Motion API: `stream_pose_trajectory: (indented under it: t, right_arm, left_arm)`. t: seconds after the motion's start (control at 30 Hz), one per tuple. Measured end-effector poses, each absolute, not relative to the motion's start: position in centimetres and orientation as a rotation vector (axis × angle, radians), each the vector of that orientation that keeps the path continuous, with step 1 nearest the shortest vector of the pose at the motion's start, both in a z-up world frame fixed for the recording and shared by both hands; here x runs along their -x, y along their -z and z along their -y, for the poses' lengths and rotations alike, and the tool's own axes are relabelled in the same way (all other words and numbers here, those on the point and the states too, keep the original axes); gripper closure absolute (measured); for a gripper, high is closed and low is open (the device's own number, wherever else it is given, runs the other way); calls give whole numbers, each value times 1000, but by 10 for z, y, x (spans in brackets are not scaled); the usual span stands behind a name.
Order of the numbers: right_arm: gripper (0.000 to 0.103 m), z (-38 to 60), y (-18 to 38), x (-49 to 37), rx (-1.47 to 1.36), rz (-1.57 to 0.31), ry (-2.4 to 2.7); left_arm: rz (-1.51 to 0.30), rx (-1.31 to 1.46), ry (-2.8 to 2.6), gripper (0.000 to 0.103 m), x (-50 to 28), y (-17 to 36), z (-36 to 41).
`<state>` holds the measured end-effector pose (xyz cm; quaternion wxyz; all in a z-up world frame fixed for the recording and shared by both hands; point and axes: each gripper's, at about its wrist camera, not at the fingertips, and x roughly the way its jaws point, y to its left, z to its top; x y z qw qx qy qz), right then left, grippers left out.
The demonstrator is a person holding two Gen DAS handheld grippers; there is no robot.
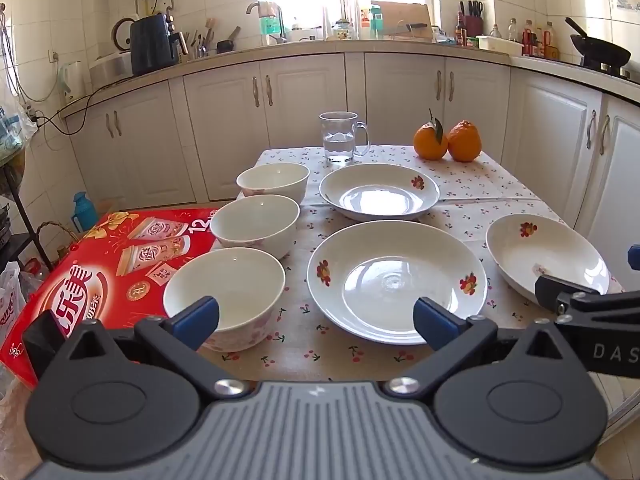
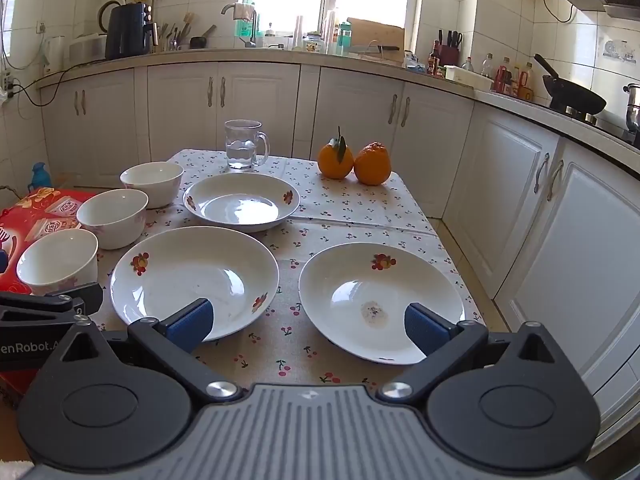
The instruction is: Organize plates and bowls
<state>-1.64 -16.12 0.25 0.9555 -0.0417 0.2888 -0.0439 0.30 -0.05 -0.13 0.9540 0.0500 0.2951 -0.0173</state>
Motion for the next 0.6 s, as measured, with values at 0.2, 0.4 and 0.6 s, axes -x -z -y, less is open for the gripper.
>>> stream_pose_trajectory:
  t: [0.2, 0.4, 0.6]
  right_arm:
    - [0, 161, -1, 15, 83, -586, 90]
    - [0, 162, -1, 15, 83, -587, 90]
    - [0, 161, -1, 15, 84, -587, 90]
  left_arm:
    - [-600, -102, 35, 1, -3, 2, 1]
    - [-603, -100, 35, 1, -4, 2, 1]
    - [-602, -99, 35, 1, -3, 2, 1]
